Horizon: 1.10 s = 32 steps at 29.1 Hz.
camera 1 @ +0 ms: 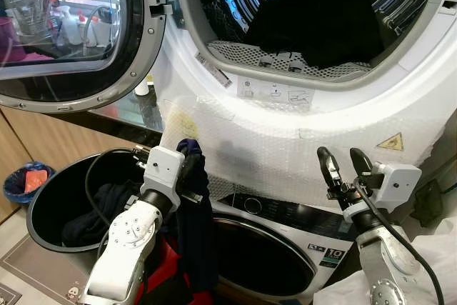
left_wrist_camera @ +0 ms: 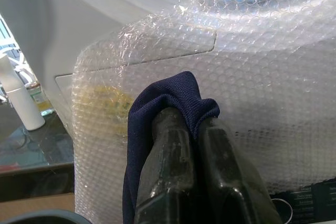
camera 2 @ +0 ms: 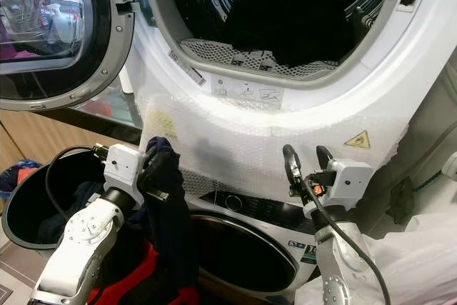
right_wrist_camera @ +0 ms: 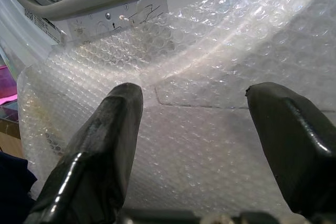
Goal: Clothes washing
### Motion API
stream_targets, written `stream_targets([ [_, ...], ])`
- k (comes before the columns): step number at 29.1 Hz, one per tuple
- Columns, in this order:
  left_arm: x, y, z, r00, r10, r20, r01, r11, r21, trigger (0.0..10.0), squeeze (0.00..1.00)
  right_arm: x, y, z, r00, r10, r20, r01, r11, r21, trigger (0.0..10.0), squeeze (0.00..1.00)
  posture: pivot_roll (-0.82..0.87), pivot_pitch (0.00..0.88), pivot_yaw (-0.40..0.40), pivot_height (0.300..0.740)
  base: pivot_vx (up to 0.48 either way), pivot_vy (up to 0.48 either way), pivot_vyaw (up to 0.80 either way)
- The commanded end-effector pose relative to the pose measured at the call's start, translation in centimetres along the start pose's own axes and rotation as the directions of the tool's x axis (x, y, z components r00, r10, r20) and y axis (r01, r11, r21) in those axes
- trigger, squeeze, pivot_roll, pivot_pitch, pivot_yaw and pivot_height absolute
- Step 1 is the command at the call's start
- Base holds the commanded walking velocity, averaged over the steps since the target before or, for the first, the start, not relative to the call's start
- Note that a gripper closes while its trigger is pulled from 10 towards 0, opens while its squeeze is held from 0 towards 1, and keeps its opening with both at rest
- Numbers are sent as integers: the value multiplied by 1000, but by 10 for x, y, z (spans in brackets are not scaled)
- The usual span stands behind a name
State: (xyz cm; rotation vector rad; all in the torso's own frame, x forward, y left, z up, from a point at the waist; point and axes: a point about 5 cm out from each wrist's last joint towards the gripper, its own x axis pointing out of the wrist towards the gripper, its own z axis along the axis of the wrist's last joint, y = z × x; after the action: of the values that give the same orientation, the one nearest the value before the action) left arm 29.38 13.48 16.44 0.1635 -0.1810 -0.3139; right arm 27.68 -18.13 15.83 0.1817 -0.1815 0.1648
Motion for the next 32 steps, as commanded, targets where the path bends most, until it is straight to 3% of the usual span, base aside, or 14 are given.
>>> stream_targets([
  [1,3,0,7,999,-9,35,8,1000,14,10000,0,-1,-1,-2,1000,-3,-9,3,1000,3,10000,0,-24,0,5,740,0,0,0],
  [32,2,0,9,999,-13,36,12,1000,14,10000,0,-1,1,-3,1000,-9,-10,9,1000,16,10000,0,-17,8,6,740,0,0,0],
])
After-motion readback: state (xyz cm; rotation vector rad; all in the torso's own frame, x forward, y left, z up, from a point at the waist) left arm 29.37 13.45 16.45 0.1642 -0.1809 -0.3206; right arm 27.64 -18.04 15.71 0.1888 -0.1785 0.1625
